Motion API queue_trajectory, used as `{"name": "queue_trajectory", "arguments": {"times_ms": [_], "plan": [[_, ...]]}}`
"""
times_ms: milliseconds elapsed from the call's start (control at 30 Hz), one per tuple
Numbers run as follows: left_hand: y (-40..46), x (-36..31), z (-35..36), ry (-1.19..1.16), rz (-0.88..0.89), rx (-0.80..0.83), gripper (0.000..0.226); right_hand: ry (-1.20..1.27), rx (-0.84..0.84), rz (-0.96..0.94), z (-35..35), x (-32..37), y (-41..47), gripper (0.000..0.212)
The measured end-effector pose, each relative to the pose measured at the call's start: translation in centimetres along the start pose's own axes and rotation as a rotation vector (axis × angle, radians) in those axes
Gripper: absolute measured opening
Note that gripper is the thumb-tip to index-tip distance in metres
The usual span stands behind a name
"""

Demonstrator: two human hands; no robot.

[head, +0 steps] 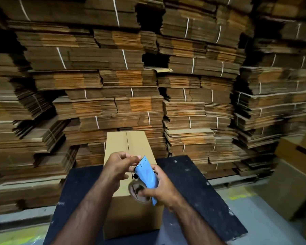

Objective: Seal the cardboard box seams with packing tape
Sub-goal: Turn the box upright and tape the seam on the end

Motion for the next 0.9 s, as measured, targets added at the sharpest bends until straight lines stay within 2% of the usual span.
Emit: {"name": "queue_trajectory", "arguments": {"times_ms": [233,333,433,567,733,833,900], "plan": [[0.9,-0.4,0.8,-0.086,-0.096,0.030,0.012,-0.056,-0.067,-0.085,-2.2,1.1,0.4,0.072],[1.0,-0.9,1.2,-0.083,-0.057,0.034,0.007,-0.154,-0.087,-0.118,-3.1,1.0,1.0,0.078],[1.0,-1.7,1.8,-0.054,-0.019,0.042,0.005,-0.141,-0.103,-0.139,-3.7,0.6,1.5,0.083],[1.2,-2.9,2.9,-0.061,0.003,0.065,0.006,-0.101,-0.135,-0.206,-5.1,0.9,1.8,0.085],[2.0,-4.1,4.8,-0.106,0.004,0.048,0.017,-0.060,-0.129,-0.236,-6.8,0.9,3.0,0.084],[2.5,-4.4,5.7,-0.072,0.028,0.060,0.014,-0.064,-0.130,-0.233,-7.8,0.6,3.7,0.084],[2.9,-4.6,6.2,-0.018,0.071,0.068,0.022,-0.080,-0.122,-0.239,-8.3,0.3,4.2,0.084]]}}
Point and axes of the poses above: each hand's wrist, its own y-axis towards the middle knuckle, its own z-axis out of the palm, x = y × z, the point moved 6 cm from there along y, towards the middle knuckle, and after that the axes turned 10 degrees about -y, right-handed, at the moved point
